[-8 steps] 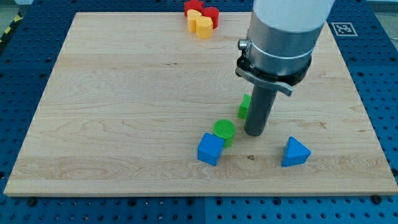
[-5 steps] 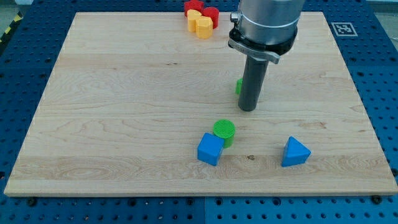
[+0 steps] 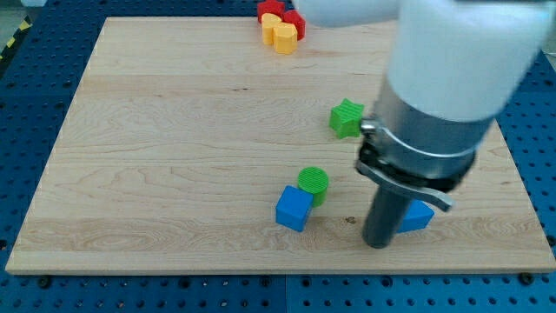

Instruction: Push the blue triangle towards the green star

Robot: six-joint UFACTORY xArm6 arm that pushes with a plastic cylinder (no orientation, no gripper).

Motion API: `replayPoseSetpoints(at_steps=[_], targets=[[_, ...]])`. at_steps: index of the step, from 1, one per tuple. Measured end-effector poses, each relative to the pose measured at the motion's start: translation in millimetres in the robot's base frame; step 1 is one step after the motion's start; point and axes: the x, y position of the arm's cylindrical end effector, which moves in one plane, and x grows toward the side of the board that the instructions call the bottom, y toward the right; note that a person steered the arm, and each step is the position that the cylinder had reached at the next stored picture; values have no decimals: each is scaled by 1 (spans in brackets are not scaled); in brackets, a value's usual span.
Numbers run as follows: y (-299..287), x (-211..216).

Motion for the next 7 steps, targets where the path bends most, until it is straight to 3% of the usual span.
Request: replayPoseSetpoints(at_steps=[4, 7], targets=[[29, -15], [94, -41]])
